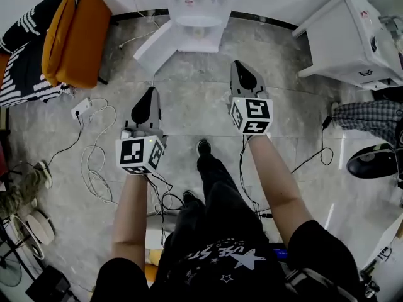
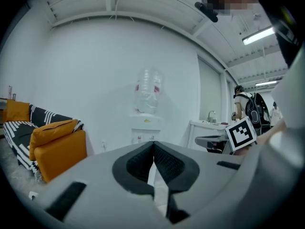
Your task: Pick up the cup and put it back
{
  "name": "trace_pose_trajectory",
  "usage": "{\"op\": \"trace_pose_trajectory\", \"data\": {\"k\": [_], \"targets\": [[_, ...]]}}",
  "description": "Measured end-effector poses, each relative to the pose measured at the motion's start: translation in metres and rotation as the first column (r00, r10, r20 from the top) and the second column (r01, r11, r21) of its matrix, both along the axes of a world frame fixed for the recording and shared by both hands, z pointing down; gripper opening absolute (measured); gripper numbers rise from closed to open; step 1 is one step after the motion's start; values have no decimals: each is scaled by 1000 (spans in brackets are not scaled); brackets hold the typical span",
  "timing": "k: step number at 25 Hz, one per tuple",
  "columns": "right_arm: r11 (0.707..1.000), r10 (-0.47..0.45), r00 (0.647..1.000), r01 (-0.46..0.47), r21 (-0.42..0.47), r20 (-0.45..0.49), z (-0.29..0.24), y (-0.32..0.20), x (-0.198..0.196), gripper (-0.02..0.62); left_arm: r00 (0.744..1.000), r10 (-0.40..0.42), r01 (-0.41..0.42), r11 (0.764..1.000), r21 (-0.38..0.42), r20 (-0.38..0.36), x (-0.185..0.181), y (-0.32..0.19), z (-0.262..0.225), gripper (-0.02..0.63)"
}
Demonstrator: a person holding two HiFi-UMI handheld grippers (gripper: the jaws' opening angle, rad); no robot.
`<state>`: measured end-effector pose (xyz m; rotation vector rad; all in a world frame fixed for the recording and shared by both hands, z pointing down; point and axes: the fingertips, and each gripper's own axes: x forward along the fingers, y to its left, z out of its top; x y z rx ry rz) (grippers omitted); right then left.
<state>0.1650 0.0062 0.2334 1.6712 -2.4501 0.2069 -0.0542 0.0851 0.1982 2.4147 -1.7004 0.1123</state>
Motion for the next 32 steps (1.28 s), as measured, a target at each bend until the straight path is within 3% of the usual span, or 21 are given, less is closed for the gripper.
{"op": "trace_pose_trajectory", "data": {"k": [4,11,20,26,32], "targets": [[1000,25,999,-25,7,31,-33,60,1,6,1000,11,-11,1000,10,12,-9,59,-20,9],[999,8,1000,-8,35,-4,-81,172,-15,5,999,16,-16,1000,5,29,-35,157,-46,9],[998,-10,999,14,67,-50,-136,294,-5,5,999,26,-27,1000,0,40,-39,243,-72,8],[995,-24,999,26,95,-24,-151,333,8,5,998,10,-12,999,29,54,-25,277,-84,8],[992,-54,998,59,110,-43,-203,347,12,5,998,19,-22,999,49,59,-8,297,-137,8]]}}
